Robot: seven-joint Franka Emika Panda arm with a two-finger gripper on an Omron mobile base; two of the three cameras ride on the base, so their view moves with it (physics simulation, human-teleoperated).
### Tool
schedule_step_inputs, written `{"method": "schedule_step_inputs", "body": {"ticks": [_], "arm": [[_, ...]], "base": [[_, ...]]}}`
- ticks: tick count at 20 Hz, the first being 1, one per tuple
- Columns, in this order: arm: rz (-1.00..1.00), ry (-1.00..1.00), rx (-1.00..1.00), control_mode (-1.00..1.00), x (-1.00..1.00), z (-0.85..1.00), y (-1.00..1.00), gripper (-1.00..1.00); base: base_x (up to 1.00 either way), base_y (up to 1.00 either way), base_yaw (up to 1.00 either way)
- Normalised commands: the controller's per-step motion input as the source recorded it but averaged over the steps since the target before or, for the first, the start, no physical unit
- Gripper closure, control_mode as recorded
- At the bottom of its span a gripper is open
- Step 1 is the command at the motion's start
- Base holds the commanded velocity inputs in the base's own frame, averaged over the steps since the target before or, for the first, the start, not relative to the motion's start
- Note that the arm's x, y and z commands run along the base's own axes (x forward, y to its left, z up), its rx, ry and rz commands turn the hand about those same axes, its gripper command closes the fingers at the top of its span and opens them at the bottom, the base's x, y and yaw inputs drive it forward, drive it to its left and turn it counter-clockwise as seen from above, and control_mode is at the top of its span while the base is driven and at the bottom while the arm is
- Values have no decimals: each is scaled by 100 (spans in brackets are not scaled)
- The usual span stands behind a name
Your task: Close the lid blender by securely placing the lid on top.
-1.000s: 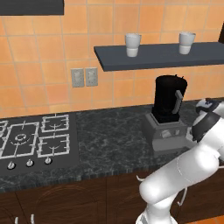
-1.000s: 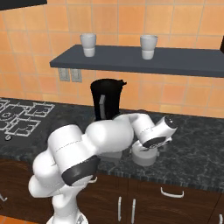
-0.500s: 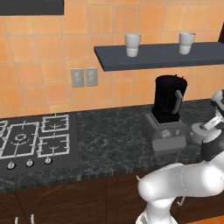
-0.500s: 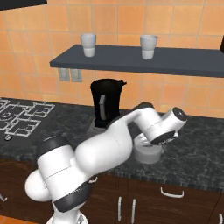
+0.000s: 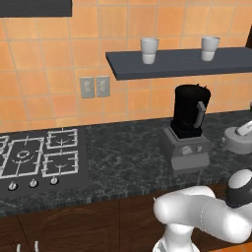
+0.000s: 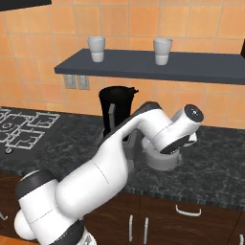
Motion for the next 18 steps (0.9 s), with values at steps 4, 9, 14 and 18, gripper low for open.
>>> {"method": "schedule_step_inputs", "body": {"ticks": [4, 9, 14, 18], "arm": [[-11, -1, 0, -100, -3, 100, 0, 100], [-6, -1, 1, -100, 0, 100, 4, 100], [-2, -1, 4, -100, 0, 98, 9, 100], [-1, 0, 5, -100, 0, 87, 18, 100]], "base": [[0, 0, 0], [0, 0, 0], [0, 0, 0], [0, 0, 0]]}}
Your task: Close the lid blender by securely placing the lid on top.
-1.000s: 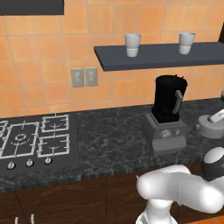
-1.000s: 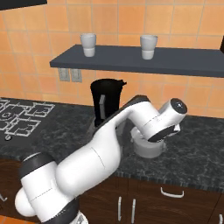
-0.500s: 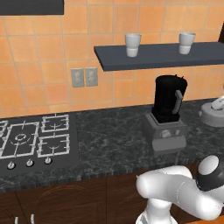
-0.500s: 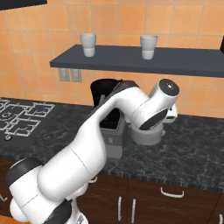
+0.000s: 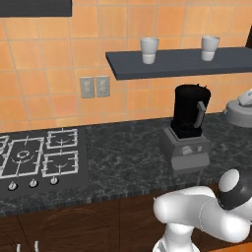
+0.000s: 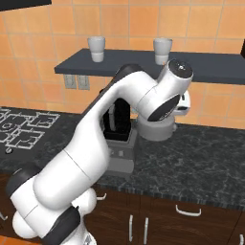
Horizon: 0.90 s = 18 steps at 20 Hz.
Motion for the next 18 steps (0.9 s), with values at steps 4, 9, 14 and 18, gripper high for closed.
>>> {"method": "schedule_step_inputs", "body": {"ticks": [4, 9, 14, 18], "arm": [[0, -1, 7, -100, 0, 68, 26, 100], [0, -3, 12, -100, 3, 58, 24, 100], [0, -1, 10, -100, 13, 47, 27, 100], [-3, -4, 1, -100, 24, 32, 40, 100]], "base": [[0, 0, 0], [0, 0, 0], [0, 0, 0], [0, 0, 0]]}}
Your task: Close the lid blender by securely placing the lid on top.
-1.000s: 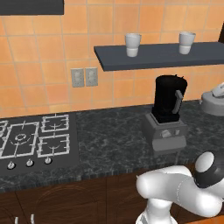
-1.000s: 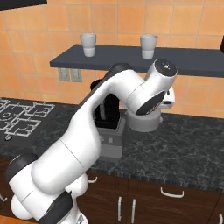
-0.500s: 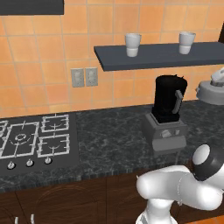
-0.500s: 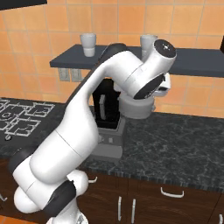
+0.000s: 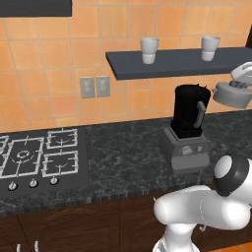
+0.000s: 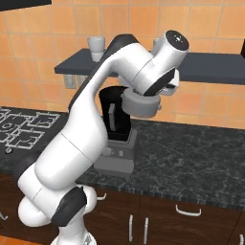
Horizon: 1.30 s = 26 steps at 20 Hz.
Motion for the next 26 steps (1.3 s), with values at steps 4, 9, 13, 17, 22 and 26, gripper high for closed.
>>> {"method": "schedule_step_inputs", "body": {"ticks": [4, 9, 13, 17, 22, 26], "arm": [[-2, -9, 0, -100, 24, 24, 40, 100], [-1, -9, 0, -100, 22, 11, 44, 100], [-2, -16, 0, -100, 3, 34, 34, 100], [-5, -14, 0, -100, 0, 65, 15, 100], [-3, -4, 0, -100, 0, 60, 29, 100], [0, 0, 0, -100, 10, 22, 39, 100]], "base": [[0, 0, 0], [0, 0, 0], [0, 0, 0], [0, 0, 0], [0, 0, 0], [0, 0, 0]]}}
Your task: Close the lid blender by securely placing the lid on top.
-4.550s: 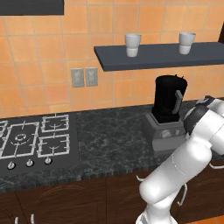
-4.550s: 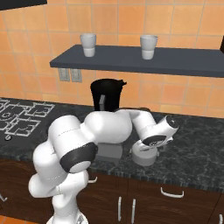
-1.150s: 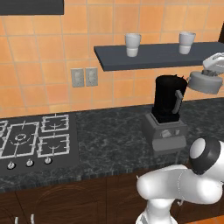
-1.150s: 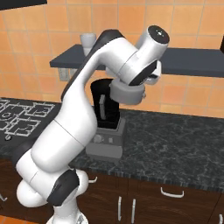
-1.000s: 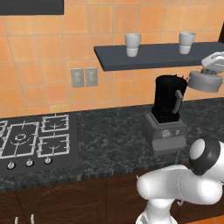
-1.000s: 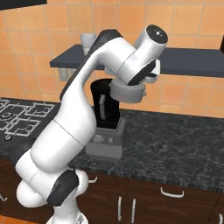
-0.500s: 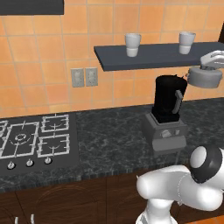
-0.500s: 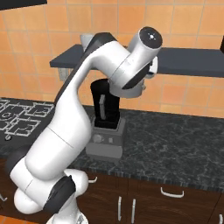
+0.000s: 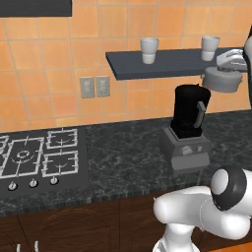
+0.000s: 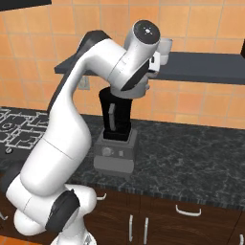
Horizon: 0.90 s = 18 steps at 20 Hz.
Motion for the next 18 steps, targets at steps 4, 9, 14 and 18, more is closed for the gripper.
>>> {"method": "schedule_step_inputs", "body": {"ticks": [4, 9, 14, 18], "arm": [[0, 0, 0, -100, 24, 1, 33, 100], [-2, 0, 0, -100, 25, 0, 24, 100], [-2, 0, -1, -100, 22, 4, 27, 100], [-3, 0, -2, -100, 21, 12, 28, 100]], "base": [[0, 0, 0], [0, 0, 0], [0, 0, 0], [0, 0, 0]]}}
